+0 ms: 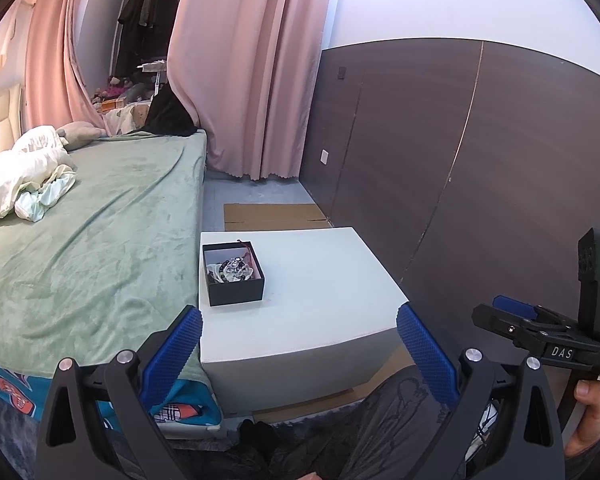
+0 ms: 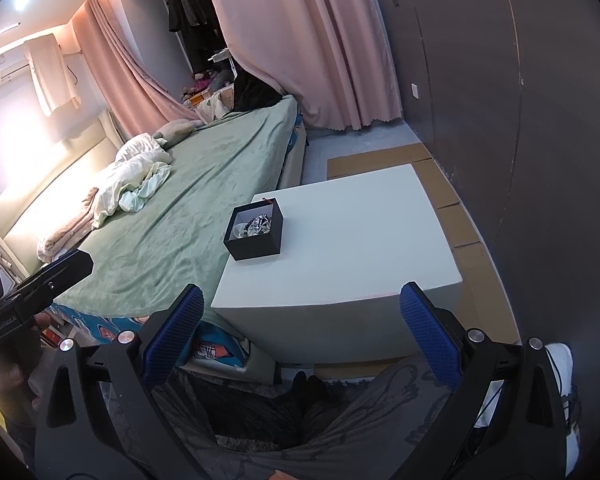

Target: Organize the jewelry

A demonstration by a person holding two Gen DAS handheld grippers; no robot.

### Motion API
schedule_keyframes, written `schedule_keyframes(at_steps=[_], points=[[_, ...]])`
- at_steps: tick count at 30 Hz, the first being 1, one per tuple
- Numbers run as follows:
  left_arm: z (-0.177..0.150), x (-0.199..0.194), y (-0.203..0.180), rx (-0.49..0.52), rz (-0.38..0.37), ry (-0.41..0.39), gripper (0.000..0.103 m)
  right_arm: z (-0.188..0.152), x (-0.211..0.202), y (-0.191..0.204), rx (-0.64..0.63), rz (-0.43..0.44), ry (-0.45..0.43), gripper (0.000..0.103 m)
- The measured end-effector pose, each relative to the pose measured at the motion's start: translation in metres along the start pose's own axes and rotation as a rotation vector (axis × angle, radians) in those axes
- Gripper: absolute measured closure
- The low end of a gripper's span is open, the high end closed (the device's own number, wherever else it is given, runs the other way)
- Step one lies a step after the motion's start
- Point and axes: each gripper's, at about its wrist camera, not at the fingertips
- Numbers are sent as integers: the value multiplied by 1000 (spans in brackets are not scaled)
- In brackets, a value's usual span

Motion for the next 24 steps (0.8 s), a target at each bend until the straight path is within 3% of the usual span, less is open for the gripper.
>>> schedule_keyframes(at_steps=[10, 24], points=[[0, 2, -3, -8, 21, 5, 8, 0, -1, 0, -8, 3, 1, 5], [1, -8, -3, -8, 77, -48, 8, 2, 7, -12, -9, -6, -34, 5]])
Point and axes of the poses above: each gripper's, at about its wrist camera, not at the fingertips, and x roughly the way its jaws point, y to its left, z to its top, and after that the axes turned 9 degrees about -z, right-handed
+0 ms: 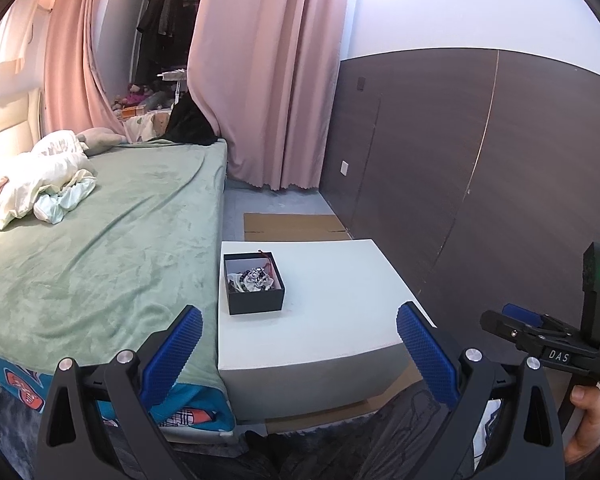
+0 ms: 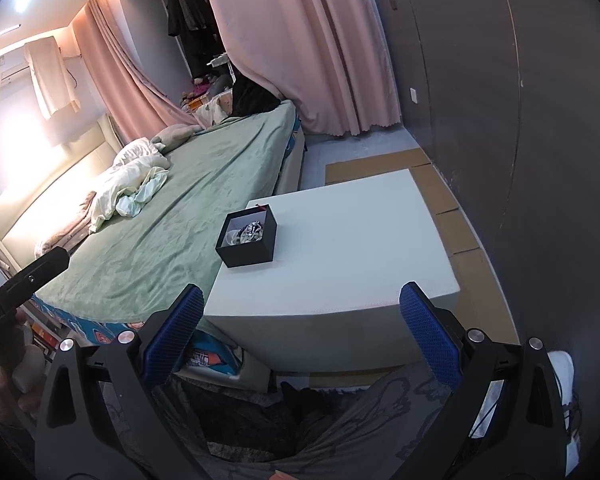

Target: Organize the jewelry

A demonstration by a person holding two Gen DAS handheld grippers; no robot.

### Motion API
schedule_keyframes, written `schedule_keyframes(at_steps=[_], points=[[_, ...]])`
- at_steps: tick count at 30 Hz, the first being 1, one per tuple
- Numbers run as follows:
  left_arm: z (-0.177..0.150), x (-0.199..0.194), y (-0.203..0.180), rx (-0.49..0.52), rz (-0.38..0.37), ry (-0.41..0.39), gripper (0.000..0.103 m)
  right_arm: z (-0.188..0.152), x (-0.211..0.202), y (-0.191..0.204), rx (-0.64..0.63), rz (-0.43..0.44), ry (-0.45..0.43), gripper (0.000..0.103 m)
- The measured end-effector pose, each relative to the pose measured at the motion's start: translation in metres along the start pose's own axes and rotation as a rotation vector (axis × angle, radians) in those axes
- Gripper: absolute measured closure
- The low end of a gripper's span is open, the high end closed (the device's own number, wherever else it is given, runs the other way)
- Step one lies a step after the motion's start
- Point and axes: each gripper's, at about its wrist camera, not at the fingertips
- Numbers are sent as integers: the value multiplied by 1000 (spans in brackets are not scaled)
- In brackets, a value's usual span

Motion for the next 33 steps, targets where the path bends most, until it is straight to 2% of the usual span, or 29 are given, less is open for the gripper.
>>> schedule_keyframes(at_steps=[21, 33], points=[[3, -1, 6, 9, 24, -29, 8, 8, 1, 3, -28, -10, -8, 5], [-6, -5, 5, 21, 20, -30, 8, 6, 3, 6, -27, -17, 6, 5]])
Point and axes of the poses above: each gripper's, at about its wrist camera, not at the fingertips, and x roughly the way its jaws point, y to its left, z to its top, and after that the axes turned 9 degrees about -z, right-handed
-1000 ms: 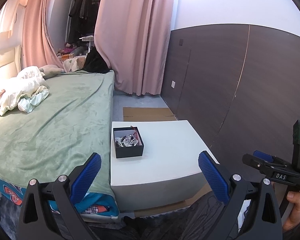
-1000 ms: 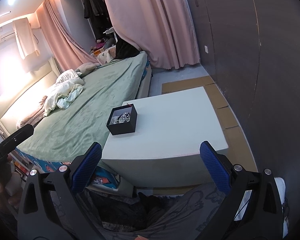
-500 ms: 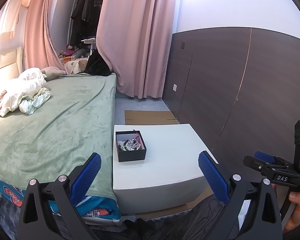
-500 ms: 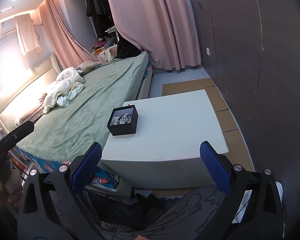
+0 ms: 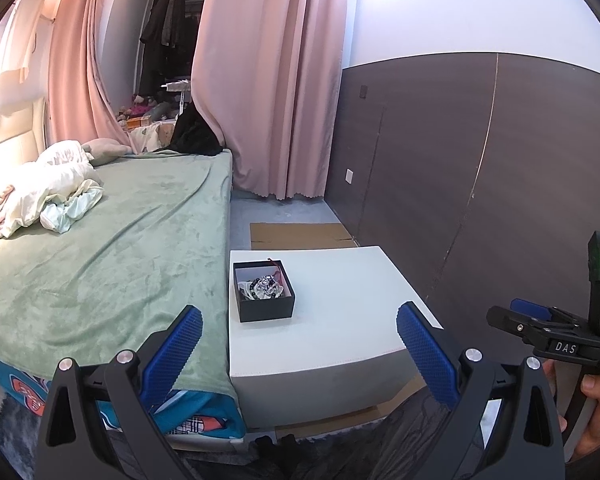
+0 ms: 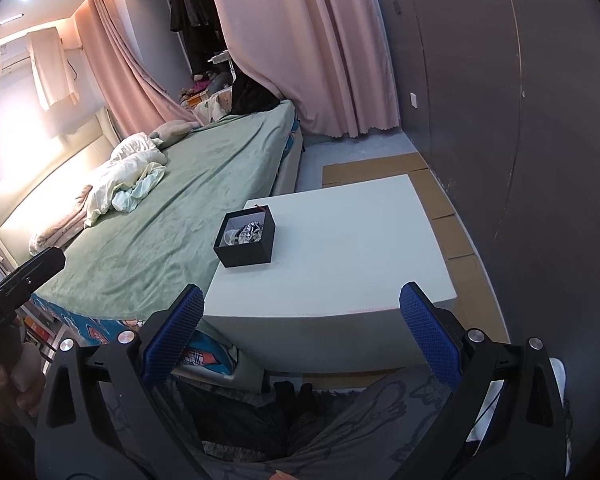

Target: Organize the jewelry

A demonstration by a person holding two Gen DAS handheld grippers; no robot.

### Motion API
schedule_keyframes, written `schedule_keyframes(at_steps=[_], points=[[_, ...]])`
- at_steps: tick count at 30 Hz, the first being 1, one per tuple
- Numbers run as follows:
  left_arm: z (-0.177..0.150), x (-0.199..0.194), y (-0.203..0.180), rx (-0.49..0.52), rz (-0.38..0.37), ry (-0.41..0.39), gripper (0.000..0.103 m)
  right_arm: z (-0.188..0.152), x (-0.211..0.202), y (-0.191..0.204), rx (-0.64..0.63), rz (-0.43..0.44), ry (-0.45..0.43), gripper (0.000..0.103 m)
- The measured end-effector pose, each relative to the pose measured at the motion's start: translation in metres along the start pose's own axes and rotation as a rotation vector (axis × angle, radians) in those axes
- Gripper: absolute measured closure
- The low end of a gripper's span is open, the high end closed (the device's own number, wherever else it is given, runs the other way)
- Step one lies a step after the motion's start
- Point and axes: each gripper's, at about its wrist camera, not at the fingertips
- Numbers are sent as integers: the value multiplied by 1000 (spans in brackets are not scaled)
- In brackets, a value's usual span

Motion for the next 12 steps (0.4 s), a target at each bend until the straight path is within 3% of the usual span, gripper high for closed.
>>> schedule_keyframes(at_steps=[12], points=[[-5, 4, 2, -7, 12, 11, 8, -10, 5, 0, 6, 3, 12, 5]])
Point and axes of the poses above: each gripper's, at about its wrist camera, not at the fingertips, and x roughly the way its jaws point, y to its left, z to its top, and after that the axes turned 9 degrees about -z, right-handed
